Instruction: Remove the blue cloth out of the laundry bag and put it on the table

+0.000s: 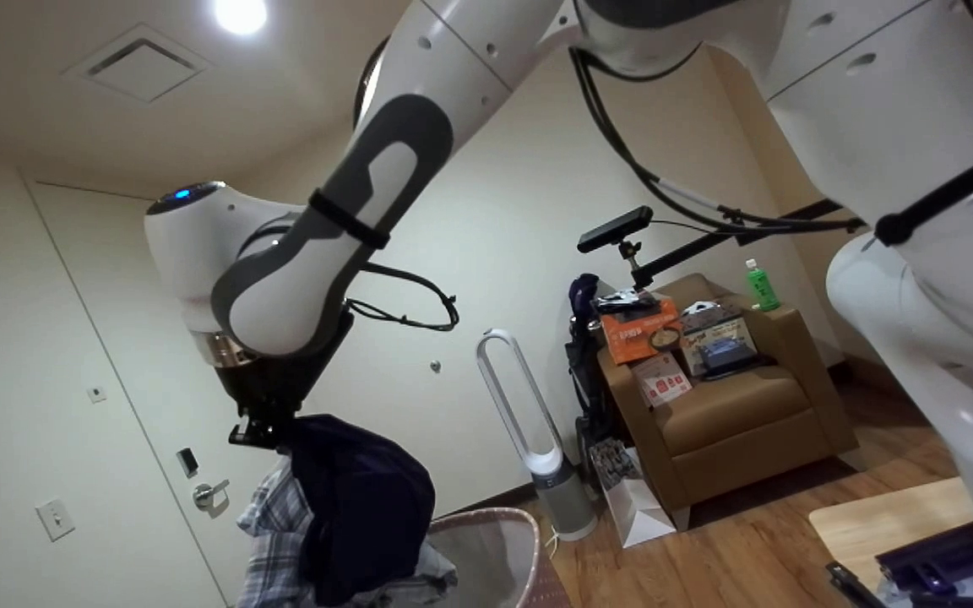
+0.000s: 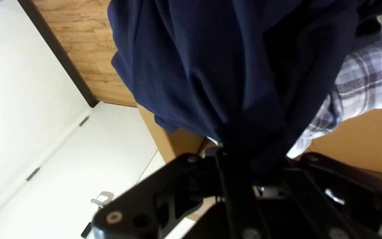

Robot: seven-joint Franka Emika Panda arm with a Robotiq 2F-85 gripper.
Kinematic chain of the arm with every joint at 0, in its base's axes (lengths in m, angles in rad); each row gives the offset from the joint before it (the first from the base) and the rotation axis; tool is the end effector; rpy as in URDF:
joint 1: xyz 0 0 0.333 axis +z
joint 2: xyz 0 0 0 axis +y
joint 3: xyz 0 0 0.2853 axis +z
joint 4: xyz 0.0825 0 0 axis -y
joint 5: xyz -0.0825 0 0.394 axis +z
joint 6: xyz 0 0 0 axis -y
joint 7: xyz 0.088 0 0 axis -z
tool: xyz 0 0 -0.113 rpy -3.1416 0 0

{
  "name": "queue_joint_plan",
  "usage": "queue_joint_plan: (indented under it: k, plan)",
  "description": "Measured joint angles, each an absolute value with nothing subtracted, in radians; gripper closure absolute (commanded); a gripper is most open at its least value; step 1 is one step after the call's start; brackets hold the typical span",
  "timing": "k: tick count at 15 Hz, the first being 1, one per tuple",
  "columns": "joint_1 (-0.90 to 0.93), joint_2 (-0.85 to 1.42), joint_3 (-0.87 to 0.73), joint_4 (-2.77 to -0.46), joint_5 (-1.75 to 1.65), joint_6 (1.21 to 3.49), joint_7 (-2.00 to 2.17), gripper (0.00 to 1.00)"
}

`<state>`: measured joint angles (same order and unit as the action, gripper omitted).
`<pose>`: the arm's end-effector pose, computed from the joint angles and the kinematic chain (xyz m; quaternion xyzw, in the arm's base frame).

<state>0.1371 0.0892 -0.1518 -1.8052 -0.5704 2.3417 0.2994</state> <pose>0.6362 -0.0173 0.5027 0.9456 0.0001 0.2452 0.2139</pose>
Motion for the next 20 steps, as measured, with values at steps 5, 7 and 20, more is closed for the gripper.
queue_joint_plan:
  k: [5,7,20]
  plan:
    - [0.104,0.087,-0.126,-1.826,-0.518,2.344,0.294,0.97]
    - [0.097,0.08,-0.111,-1.811,-0.529,2.345,0.297,0.97]
    - [0.186,0.011,0.172,-1.777,-0.737,2.498,0.241,0.97]
